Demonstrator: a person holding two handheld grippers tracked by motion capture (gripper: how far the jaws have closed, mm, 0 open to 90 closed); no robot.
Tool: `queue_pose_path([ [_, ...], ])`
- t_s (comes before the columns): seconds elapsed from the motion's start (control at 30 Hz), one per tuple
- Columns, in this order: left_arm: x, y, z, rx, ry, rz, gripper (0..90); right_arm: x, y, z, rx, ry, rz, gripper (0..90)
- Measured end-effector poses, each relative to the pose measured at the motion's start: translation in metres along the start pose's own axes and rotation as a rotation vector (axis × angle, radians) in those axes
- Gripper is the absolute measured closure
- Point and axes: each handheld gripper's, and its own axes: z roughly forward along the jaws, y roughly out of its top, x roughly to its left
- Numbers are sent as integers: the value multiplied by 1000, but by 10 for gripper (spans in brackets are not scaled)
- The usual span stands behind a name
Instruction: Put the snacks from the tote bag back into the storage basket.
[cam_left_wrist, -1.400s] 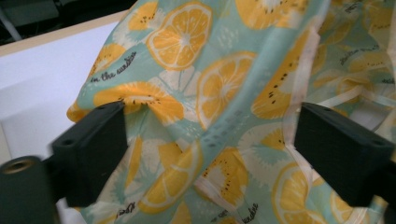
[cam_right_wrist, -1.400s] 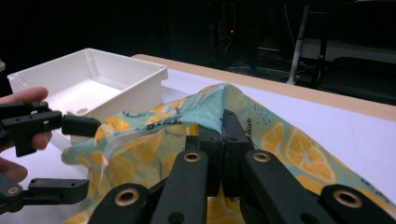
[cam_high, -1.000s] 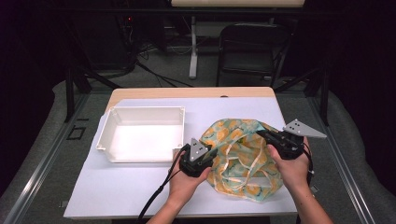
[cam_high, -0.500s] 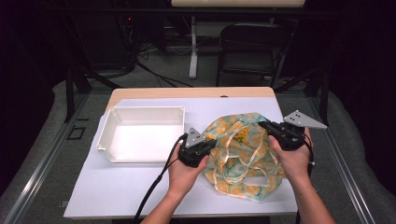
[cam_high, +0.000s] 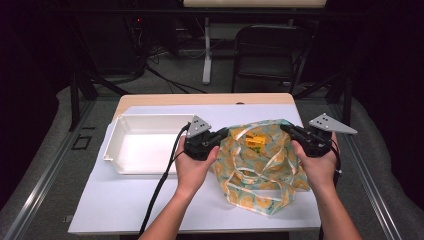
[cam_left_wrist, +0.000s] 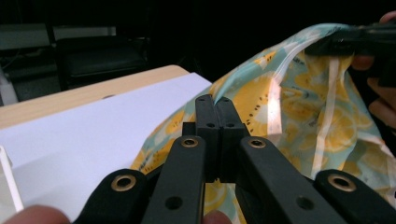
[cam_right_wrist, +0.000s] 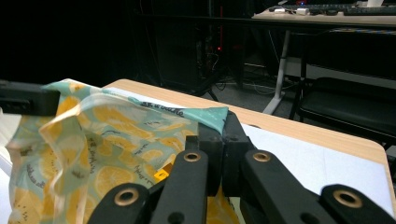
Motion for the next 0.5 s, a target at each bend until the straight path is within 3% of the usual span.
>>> queue_pose_path([
  [0.33, 3, 16, 7, -21, 13, -9, 900, -5, 3, -2, -8, 2, 4, 900],
  [0.5, 10, 11, 30, 26, 44, -34, 900, -8, 1, -2, -12, 5, 10, 900],
])
